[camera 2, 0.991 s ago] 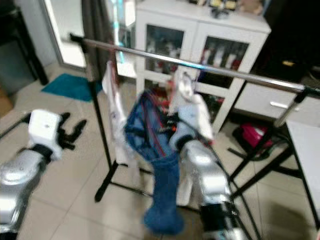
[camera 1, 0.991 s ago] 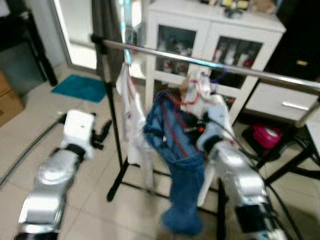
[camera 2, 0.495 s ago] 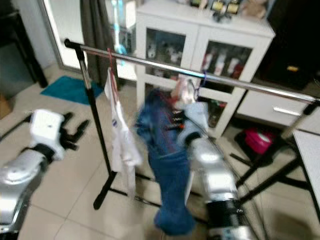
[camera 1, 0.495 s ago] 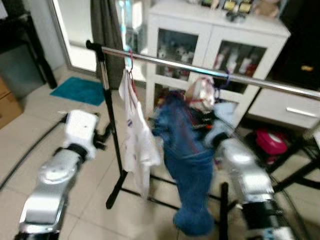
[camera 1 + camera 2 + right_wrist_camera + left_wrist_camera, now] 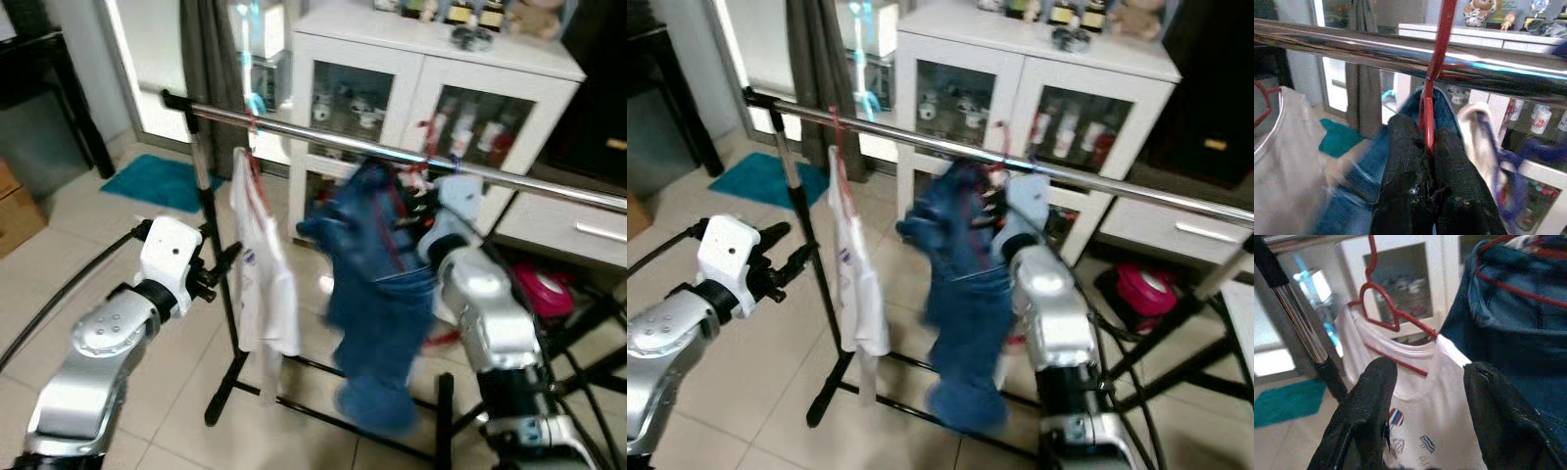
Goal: Hang hanger
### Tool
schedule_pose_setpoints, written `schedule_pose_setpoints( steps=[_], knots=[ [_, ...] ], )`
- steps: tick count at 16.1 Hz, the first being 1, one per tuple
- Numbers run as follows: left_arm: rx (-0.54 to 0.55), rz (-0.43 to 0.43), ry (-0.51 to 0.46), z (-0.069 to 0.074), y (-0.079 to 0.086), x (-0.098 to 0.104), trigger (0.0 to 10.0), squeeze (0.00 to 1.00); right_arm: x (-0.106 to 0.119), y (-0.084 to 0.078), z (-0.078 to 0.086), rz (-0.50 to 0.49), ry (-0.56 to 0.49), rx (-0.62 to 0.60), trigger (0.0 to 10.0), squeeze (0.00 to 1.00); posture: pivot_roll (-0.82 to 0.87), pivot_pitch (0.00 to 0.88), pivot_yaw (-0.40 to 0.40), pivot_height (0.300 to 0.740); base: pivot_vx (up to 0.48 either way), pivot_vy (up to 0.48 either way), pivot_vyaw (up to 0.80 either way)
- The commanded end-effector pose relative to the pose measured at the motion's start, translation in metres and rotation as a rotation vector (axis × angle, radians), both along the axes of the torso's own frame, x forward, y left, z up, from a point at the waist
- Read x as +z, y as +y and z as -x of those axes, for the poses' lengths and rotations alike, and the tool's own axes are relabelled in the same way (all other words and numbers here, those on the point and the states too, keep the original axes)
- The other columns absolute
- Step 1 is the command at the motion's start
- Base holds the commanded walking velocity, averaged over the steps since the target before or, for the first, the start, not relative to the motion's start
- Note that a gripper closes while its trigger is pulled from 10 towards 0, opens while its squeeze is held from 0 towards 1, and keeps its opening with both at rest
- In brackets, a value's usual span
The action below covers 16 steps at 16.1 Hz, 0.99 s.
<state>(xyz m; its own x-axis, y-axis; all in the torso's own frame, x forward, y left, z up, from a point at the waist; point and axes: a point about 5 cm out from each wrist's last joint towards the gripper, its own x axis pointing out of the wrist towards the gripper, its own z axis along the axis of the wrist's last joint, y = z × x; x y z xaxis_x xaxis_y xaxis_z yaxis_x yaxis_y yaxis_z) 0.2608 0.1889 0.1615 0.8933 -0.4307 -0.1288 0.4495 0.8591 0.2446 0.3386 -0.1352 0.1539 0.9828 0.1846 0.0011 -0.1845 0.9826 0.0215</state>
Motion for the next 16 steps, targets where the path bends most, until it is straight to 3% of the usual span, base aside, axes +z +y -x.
schedule_pose_setpoints(
  steps=[1,3,5,16],
  knots=[
    [-0.079,0.013,0.021,0.006,-0.004,0.002,10.0,0.0,0.014,0.01,-0.006,-0.003,-0.04,0.015,10.0,0.0,0.04,0.0,-0.051,0.74,0.0,0.0,0.0],
    [-0.215,0.051,0.058,0.018,-0.013,0.004,10.0,0.0,0.014,0.016,-0.014,0.011,-0.003,0.032,10.0,0.0,0.04,0.0,-0.051,0.74,0.0,0.0,0.0],
    [-0.256,0.063,0.078,0.023,-0.015,0.004,10.0,0.0,0.011,0.02,-0.019,0.033,0.039,0.035,10.0,0.0,0.05,0.0,-0.056,0.74,0.0,0.0,0.0],
    [-0.313,0.045,0.128,0.031,-0.014,0.002,10.0,0.0,-0.007,0.035,-0.037,0.092,0.25,0.077,10.0,0.0,0.06,0.0,-0.057,0.74,0.0,0.0,0.0]
  ],
)
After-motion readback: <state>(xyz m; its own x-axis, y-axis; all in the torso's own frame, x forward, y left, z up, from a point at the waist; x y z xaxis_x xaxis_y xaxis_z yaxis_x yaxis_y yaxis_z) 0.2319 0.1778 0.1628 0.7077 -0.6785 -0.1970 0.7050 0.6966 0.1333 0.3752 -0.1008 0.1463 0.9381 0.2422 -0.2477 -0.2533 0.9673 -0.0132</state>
